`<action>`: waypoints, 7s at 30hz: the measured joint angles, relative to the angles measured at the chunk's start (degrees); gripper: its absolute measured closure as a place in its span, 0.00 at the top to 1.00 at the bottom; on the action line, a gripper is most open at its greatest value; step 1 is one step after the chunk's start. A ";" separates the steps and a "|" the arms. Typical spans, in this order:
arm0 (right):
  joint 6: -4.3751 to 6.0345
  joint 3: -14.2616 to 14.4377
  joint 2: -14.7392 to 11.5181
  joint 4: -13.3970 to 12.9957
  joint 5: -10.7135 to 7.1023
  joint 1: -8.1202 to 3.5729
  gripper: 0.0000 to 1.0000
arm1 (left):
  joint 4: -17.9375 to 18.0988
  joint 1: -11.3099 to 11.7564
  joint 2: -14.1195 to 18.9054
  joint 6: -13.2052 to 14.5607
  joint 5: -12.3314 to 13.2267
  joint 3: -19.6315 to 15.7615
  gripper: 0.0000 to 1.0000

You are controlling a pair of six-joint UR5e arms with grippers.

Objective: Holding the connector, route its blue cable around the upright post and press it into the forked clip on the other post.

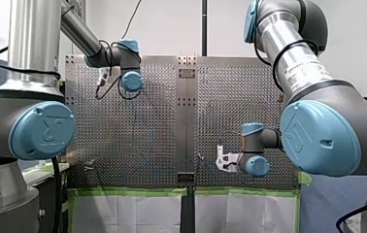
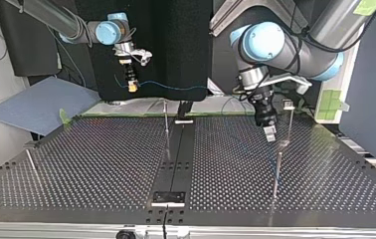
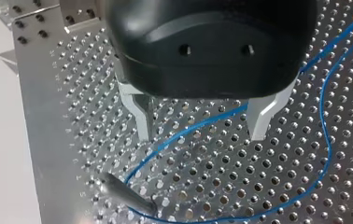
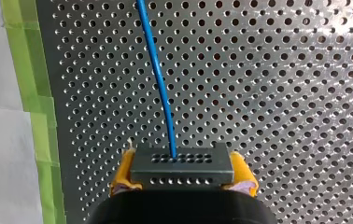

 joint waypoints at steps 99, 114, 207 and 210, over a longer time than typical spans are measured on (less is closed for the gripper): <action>1.05 -0.31 0.01 -0.54 0.03 -0.34 0.00 | -0.47 -7.18 -28.29 1.06 -2.74 10.82 1.00; 0.77 -0.68 -0.01 0.77 0.16 -0.35 0.00 | -2.98 -7.70 -28.27 -3.61 -5.38 10.81 1.00; 0.47 -1.04 -0.01 1.23 0.26 -0.26 0.00 | -8.60 -0.34 -38.29 -12.60 6.48 13.19 1.00; 0.45 -1.04 -0.01 1.34 0.26 -0.29 0.00 | -8.77 -0.76 -38.31 -13.94 7.98 13.18 1.00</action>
